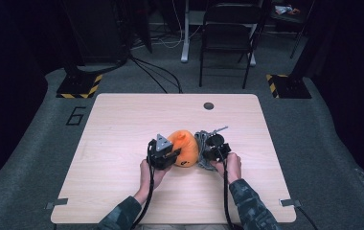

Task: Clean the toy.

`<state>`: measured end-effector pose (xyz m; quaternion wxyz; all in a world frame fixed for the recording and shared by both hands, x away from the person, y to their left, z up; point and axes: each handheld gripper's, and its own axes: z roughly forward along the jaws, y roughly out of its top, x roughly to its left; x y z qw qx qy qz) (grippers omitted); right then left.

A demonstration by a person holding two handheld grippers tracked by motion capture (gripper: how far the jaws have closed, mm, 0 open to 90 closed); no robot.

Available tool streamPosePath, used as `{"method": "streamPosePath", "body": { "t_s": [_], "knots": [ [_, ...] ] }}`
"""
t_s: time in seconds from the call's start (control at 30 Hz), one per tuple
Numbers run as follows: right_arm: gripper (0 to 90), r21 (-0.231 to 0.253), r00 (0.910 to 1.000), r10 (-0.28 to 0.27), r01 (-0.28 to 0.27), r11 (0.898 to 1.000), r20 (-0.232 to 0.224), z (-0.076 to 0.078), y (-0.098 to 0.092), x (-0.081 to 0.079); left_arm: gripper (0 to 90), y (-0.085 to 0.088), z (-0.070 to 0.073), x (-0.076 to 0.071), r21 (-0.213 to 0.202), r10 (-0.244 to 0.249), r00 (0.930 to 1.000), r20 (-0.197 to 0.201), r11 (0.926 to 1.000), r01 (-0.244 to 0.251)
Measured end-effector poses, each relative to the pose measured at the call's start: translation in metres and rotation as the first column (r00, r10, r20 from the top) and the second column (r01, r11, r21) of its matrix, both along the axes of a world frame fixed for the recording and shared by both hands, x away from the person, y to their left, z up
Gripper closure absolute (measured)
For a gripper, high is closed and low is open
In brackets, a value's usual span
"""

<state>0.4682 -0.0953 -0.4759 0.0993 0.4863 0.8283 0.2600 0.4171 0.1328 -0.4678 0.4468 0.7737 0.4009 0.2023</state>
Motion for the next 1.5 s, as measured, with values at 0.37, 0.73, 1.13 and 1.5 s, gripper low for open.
{"method": "streamPosePath", "body": {
  "t_s": [0.37, 0.73, 1.13, 1.5],
  "knots": [
    [79.5, 0.131, 0.9852, 0.062, -0.083, 0.988, 0.160, 0.051, 0.016, -0.018, 67.1, -0.001, 0.000, -0.001, -0.004, -0.006, 1.0000, -0.008, 1.0000, 0.006],
    [79.9, 0.065, 0.9881, 0.056, -0.066, 0.996, 0.143, 0.029, 0.019, -0.014, 41.6, 0.011, 0.009, 0.003, -0.063, -0.022, 0.9997, -0.010, 0.9978, 0.021],
    [79.8, 0.070, 0.9890, 0.068, -0.078, 0.994, 0.132, 0.028, 0.014, -0.010, 38.9, 0.013, 0.002, 0.016, 0.037, -0.155, 0.9876, -0.025, 0.9871, 0.156],
    [79.7, 0.111, 0.9825, 0.027, -0.048, 0.993, 0.184, 0.049, 0.007, -0.013, 74.2, 0.002, 0.006, 0.006, 0.008, 0.000, 1.0000, -0.008, 1.0000, 0.000]
  ]
}}
